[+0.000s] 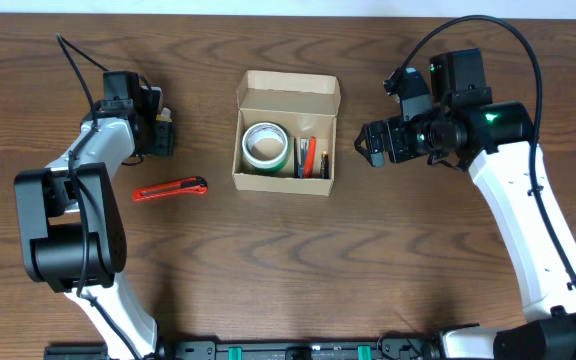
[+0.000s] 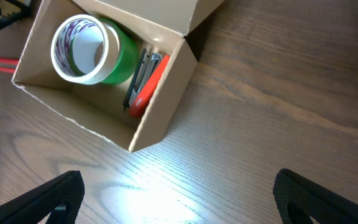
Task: Pack container
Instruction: 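Lift the yellow notepad and carry it over the box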
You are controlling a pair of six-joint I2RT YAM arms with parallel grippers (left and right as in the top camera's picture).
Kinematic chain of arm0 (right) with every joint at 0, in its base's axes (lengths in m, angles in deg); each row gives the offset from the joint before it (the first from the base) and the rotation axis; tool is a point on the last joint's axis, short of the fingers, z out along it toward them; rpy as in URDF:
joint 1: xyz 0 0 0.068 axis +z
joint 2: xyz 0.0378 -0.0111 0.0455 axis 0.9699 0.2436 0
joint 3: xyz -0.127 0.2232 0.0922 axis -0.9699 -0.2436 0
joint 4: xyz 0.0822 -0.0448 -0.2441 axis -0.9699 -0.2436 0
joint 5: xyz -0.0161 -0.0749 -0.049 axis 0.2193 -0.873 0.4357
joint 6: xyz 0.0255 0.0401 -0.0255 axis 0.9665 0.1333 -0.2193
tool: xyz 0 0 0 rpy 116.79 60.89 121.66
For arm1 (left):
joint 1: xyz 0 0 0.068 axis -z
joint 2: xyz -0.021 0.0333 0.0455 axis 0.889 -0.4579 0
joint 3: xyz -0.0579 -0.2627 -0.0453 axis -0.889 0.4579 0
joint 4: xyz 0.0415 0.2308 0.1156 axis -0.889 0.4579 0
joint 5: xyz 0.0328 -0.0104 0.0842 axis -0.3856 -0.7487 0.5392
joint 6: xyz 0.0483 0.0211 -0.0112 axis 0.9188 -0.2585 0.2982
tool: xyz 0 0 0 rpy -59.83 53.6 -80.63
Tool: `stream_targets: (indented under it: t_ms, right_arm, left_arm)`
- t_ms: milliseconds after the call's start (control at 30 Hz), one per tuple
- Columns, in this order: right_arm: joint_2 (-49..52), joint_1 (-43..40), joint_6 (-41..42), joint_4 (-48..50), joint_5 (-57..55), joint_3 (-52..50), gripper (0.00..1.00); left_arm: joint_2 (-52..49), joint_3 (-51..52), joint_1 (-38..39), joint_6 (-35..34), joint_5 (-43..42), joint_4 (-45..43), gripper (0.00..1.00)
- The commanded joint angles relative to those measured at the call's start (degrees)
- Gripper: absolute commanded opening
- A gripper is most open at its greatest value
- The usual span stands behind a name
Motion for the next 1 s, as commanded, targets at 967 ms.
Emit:
stream_targets:
  t_ms: [967]
  right_arm:
    - [-0.98, -0.15, -0.68, -0.02, 0.61, 0.09, 0.99]
  left_arm:
    - [7.93, -33.33, 17.31, -5.66, 3.04, 32.94, 0.53]
